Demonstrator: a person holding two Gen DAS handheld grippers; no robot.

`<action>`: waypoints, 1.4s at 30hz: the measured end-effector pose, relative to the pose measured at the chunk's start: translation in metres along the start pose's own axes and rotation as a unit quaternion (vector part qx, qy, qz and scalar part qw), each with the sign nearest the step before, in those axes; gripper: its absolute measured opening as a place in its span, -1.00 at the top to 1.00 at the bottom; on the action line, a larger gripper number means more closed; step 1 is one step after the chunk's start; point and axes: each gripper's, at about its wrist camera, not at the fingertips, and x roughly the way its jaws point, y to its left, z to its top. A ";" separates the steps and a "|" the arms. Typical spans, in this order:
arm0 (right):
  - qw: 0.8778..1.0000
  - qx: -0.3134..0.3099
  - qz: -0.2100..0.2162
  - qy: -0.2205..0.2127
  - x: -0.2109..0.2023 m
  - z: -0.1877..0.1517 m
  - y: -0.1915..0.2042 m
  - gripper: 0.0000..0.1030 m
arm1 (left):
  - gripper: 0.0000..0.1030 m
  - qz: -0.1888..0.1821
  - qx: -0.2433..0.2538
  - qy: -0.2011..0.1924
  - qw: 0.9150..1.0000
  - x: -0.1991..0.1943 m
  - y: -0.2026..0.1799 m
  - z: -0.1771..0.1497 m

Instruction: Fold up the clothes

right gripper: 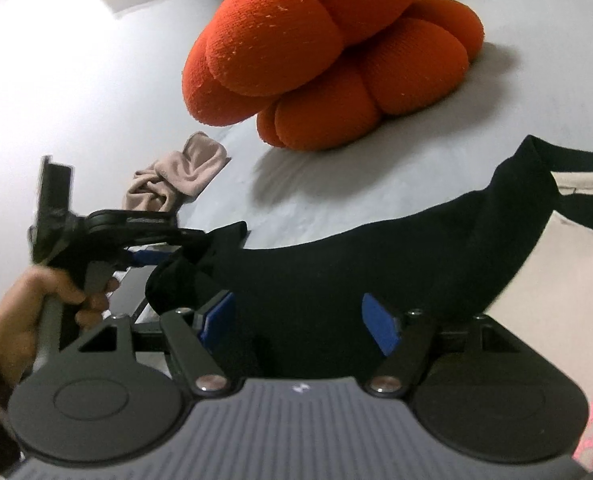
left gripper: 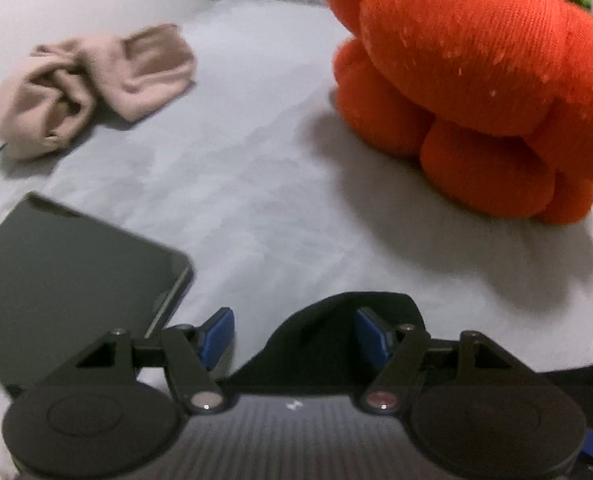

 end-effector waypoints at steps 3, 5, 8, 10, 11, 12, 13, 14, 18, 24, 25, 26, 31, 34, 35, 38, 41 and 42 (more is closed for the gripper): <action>1.000 0.001 0.001 0.000 -0.001 0.000 -0.001 -0.42 | -0.32 -0.037 0.011 0.023 0.999 0.012 0.002 0.004; 1.000 0.002 0.001 -0.001 -0.001 -0.001 -0.002 -0.42 | -0.21 -0.046 0.011 0.032 0.998 0.015 0.002 0.005; 1.000 0.000 0.000 -0.002 -0.001 -0.001 -0.002 -0.42 | 0.67 -0.069 0.012 0.047 0.996 0.009 -0.002 0.005; 1.000 -0.001 -0.001 -0.003 0.000 -0.002 -0.001 -0.42 | 0.83 -0.069 0.003 0.034 0.997 0.000 -0.004 0.003; 1.000 -0.003 -0.002 -0.003 0.000 -0.002 0.000 -0.42 | 0.85 -0.071 -0.008 0.019 0.997 -0.007 -0.003 0.002; 1.000 -0.004 -0.003 -0.004 0.000 -0.002 0.000 -0.43 | 0.85 -0.075 -0.026 -0.003 0.997 -0.015 0.000 0.000; 1.000 -0.007 -0.004 -0.004 0.001 -0.002 0.001 -0.43 | 0.85 -0.080 -0.046 -0.027 0.995 -0.025 0.003 -0.003; 1.000 -0.010 -0.006 -0.005 0.001 -0.003 0.002 -0.43 | 0.85 -0.080 -0.063 -0.049 0.994 -0.035 0.007 -0.006; 1.000 -0.025 -0.012 -0.006 0.002 -0.005 0.005 -0.44 | 0.85 -0.061 -0.118 -0.129 0.983 -0.074 0.022 -0.024; 1.000 -0.027 -0.013 -0.007 0.002 -0.005 0.005 -0.45 | 0.85 0.009 -0.177 -0.189 0.966 -0.116 0.057 -0.057; 1.000 -0.026 -0.012 -0.007 0.002 -0.005 0.005 -0.45 | 0.85 0.024 -0.186 -0.194 0.963 -0.121 0.063 -0.063; 1.000 -0.025 -0.012 -0.007 0.002 -0.005 0.005 -0.45 | 0.85 0.041 -0.194 -0.194 0.961 -0.123 0.069 -0.067; 0.999 -0.028 -0.013 -0.007 0.002 -0.006 0.007 -0.45 | 0.84 0.093 -0.270 -0.134 0.949 -0.124 0.104 -0.091; 0.999 -0.032 -0.014 -0.008 0.002 -0.006 0.007 -0.45 | 0.82 0.104 -0.319 -0.090 0.938 -0.118 0.125 -0.103; 0.999 -0.033 -0.015 -0.008 0.002 -0.007 0.008 -0.45 | 0.82 0.118 -0.330 -0.085 0.933 -0.118 0.130 -0.107; 0.999 -0.037 -0.016 -0.008 0.002 -0.007 0.008 -0.45 | 0.83 0.132 -0.340 -0.098 0.926 -0.123 0.141 -0.112; 0.999 -0.037 -0.016 -0.008 0.002 -0.007 0.008 -0.45 | 0.53 0.126 -0.331 -0.096 0.930 -0.125 0.141 -0.108; 0.999 -0.037 -0.016 -0.008 0.002 -0.008 0.008 -0.45 | 0.15 0.124 -0.317 -0.097 0.935 -0.125 0.139 -0.105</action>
